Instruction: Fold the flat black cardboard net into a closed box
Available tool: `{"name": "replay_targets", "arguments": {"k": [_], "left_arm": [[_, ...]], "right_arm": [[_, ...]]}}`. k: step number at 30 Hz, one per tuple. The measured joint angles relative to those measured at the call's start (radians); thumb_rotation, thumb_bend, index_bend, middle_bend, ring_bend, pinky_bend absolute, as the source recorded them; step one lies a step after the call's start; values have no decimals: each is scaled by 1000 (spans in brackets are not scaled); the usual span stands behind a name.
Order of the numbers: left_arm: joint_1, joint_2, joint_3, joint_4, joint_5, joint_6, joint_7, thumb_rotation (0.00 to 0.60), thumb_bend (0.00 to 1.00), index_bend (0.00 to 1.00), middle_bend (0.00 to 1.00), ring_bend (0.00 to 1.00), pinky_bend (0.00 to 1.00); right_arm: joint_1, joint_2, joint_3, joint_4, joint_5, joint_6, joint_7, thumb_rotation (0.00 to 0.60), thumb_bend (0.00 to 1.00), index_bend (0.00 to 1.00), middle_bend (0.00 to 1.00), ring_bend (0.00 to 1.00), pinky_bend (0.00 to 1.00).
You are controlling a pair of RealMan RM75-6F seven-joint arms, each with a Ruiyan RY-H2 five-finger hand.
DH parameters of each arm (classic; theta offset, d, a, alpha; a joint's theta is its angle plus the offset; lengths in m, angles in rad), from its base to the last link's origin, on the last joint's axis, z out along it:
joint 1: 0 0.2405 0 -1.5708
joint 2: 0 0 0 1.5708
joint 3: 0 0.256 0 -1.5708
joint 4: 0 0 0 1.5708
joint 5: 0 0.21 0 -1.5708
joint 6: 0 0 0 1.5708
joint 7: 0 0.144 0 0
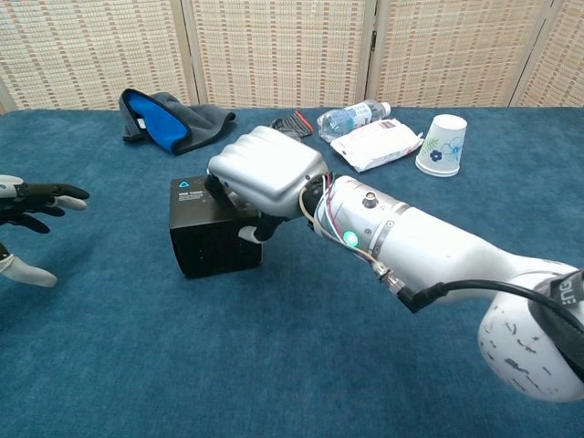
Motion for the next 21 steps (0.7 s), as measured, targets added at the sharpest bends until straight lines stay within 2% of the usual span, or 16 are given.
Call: {"name": "replay_targets", "arguments": {"k": [4, 7, 11, 17, 21], "left_arm": [[3, 8, -2, -5, 8, 3, -6, 600, 24, 0, 0, 0, 113], [7, 17, -5, -13, 14, 10, -13, 600, 24, 0, 0, 0, 113], [18, 33, -12, -30, 24, 28, -26, 600, 24, 0, 0, 0, 113], [39, 64, -21, -62, 37, 65, -42, 600, 24, 0, 0, 0, 114], [55, 79, -28, -79, 42, 113, -38, 600, 24, 0, 0, 0, 115]], "right_arm": [[-6, 7, 9, -21, 3, 2, 15, 600, 248, 555, 460, 434, 539], [-14, 33, 18, -74, 10, 4, 19, 600, 235, 429, 356, 365, 539], [-37, 92, 36, -184, 41, 4, 14, 600, 227, 313, 279, 307, 517], [-102, 239, 77, -411, 124, 28, 6, 600, 224, 278, 253, 255, 471], [-175, 379, 96, -572, 191, 55, 34, 600, 223, 277, 265, 254, 469]]}}
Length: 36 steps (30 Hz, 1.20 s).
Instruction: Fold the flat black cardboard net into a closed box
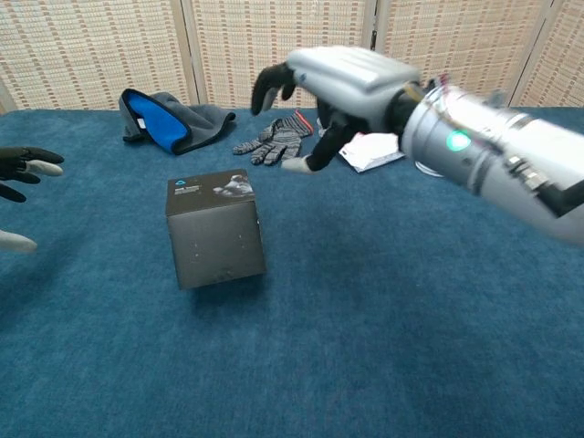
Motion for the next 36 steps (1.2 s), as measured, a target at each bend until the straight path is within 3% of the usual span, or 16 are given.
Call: {"name": "replay_targets", "arguments": {"k": [7, 15, 24, 36], "left_arm": [[40, 8, -9, -9, 8, 141, 58, 600, 24, 0, 0, 0, 115], [109, -4, -10, 5, 55, 348, 170, 600, 24, 0, 0, 0, 115], [192, -15, 4, 15, 126, 508, 270, 600, 24, 0, 0, 0, 115], [299, -44, 64, 16, 254, 685, 441, 600, 24, 0, 0, 0, 115]], "right_arm": [[-140, 256, -15, -171, 59, 23, 136, 600, 298, 277, 333, 285, 469], [-299, 475, -99, -226, 11, 50, 341, 600, 326, 277, 335, 287, 469], [-431, 524, -166, -170, -73, 138, 492, 600, 326, 277, 335, 287, 469], [-524, 525, -198, -135, -135, 240, 518, 600, 325, 277, 335, 287, 469]]}}
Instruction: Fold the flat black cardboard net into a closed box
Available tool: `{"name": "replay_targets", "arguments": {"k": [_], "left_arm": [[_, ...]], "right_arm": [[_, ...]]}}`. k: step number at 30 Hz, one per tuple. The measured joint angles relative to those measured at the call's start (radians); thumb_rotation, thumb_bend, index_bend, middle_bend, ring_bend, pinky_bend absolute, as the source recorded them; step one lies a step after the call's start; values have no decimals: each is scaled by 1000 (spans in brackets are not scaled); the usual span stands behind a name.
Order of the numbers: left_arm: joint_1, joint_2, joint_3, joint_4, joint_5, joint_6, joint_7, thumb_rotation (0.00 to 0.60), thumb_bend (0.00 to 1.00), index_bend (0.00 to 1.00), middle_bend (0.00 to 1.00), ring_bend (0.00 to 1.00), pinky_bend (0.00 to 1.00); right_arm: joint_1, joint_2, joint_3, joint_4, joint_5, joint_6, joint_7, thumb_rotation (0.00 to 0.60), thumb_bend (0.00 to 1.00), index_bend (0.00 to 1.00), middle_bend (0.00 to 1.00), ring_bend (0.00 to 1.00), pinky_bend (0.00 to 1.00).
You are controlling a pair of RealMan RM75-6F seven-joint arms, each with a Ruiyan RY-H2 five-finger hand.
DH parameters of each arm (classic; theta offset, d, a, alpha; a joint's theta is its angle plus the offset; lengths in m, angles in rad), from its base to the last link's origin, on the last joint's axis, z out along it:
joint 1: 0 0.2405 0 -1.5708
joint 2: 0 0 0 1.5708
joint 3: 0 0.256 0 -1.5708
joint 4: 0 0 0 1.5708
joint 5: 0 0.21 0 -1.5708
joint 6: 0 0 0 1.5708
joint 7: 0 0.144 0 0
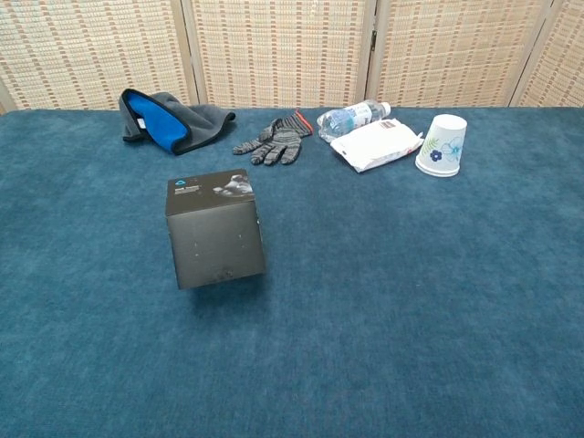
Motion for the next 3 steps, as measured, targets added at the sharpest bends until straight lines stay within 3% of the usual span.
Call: {"name": "replay_targets", "arguments": {"k": [3], "left_arm": [[26, -7, 12, -2, 22, 37, 44, 600, 24, 0, 0, 0, 116]], "right_arm": [[-28, 1, -2, 2, -14, 40, 3, 600, 326, 277, 335, 288, 469]]}}
